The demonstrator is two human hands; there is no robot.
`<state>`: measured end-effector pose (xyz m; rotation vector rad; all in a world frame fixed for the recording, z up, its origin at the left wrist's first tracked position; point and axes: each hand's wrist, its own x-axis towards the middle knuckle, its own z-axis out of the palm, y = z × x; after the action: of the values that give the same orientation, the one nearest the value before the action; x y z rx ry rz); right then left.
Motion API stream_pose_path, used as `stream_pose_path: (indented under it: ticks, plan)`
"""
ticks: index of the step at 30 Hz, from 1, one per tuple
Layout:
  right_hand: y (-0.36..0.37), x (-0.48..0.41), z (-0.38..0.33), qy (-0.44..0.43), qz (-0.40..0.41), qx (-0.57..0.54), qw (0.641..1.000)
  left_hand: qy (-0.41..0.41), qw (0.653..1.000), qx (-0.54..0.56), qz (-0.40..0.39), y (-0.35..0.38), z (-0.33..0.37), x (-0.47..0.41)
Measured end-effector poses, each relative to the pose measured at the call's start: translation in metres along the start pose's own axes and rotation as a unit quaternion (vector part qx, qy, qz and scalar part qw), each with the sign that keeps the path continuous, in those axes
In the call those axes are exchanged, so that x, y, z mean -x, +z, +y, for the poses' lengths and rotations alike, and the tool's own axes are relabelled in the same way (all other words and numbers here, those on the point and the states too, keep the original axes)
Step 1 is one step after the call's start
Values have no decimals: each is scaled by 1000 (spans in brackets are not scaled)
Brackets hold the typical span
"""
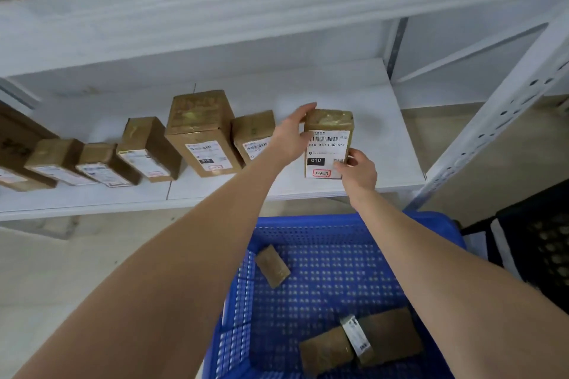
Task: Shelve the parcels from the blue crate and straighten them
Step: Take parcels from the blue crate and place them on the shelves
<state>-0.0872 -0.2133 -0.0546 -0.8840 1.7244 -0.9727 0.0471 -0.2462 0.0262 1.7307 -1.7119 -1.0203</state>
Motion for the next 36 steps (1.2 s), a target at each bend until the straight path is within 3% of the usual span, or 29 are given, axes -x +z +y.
stream_pose_path:
  ticks: [8, 24, 27, 32, 36]
  plan:
    - [19, -40, 27, -33, 5, 7, 999, -20, 1000, -3, -7, 9, -33, -28]
    - [34, -50, 53, -66, -39, 137, 988, 3, 977, -209, 32, 38, -78, -21]
    - [27, -41, 41, -146, -8, 204, 968, 1, 967, -254, 30, 38, -78, -16]
    - [28, -29, 18, -311, -18, 326, 893, 12, 954, -294, 53, 42, -71, -1]
    - [32, -26, 9, -328, -52, 400, 854, 64, 948, -307, 58, 46, -73, 17]
